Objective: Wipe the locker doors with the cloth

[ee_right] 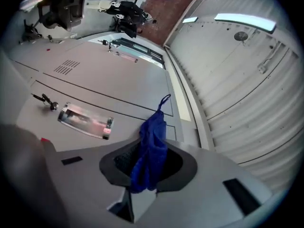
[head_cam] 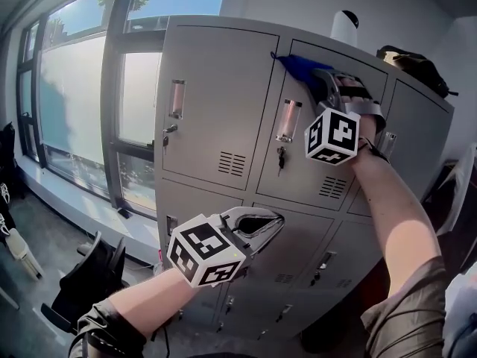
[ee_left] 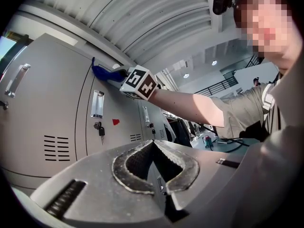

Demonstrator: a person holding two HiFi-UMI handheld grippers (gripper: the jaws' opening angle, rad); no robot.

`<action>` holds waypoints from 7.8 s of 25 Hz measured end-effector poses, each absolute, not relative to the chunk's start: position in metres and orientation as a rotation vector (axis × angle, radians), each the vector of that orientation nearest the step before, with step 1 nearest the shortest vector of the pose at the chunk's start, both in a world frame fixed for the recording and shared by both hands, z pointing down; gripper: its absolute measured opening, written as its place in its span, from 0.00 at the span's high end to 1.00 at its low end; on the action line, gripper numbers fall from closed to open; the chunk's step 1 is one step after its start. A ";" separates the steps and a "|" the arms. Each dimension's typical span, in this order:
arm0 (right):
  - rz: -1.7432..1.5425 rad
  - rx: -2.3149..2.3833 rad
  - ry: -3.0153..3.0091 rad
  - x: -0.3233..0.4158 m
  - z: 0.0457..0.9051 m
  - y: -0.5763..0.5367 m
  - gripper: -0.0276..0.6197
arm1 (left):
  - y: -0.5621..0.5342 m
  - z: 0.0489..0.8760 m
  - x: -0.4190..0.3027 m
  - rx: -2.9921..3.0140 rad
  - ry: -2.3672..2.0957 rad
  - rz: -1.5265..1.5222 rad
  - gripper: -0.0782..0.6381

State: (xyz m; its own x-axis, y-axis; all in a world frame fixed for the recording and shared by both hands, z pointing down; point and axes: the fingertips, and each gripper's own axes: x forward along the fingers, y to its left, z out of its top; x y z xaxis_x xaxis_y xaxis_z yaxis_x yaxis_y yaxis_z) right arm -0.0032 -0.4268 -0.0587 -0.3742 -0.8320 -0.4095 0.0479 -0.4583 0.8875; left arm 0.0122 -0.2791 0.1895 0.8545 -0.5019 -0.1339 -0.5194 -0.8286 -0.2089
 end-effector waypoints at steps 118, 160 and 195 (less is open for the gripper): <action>-1.805 1.157 -1.209 0.064 0.040 -0.432 0.84 | -0.277 0.268 0.031 -2.950 0.800 0.027 0.88; -1.867 1.367 -0.989 0.134 -0.112 -0.402 0.84 | -0.284 0.279 0.052 -2.988 0.764 0.043 0.88; -1.594 0.983 -1.251 0.156 0.261 -0.437 0.84 | -0.286 0.315 0.085 -3.094 0.637 -0.036 0.88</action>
State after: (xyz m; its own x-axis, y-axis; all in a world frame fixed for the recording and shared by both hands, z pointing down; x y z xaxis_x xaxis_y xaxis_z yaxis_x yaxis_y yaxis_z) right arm 0.1564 -0.4370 0.2615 -0.3194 -0.9449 -0.0715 0.1546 -0.1264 0.9799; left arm 0.0848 -0.2863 0.3152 0.9184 -0.3947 0.0258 -0.3951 -0.9185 0.0122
